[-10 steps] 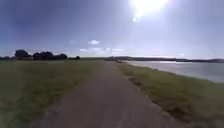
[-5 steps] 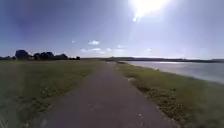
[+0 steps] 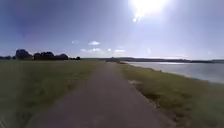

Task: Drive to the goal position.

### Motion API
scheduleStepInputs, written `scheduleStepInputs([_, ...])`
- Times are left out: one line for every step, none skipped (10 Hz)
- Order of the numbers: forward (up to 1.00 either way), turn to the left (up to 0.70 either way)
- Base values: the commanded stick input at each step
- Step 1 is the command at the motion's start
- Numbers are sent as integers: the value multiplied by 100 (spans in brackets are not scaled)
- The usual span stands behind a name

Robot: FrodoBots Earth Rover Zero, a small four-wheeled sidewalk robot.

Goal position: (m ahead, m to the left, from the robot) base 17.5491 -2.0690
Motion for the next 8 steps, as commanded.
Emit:
scheduleStepInputs([70,0])
scheduleStepInputs([70,0])
scheduleStepInputs([70,0])
scheduleStepInputs([70,0])
scheduleStepInputs([70,0])
scheduleStepInputs([70,0])
scheduleStepInputs([70,0])
scheduleStepInputs([70,0])
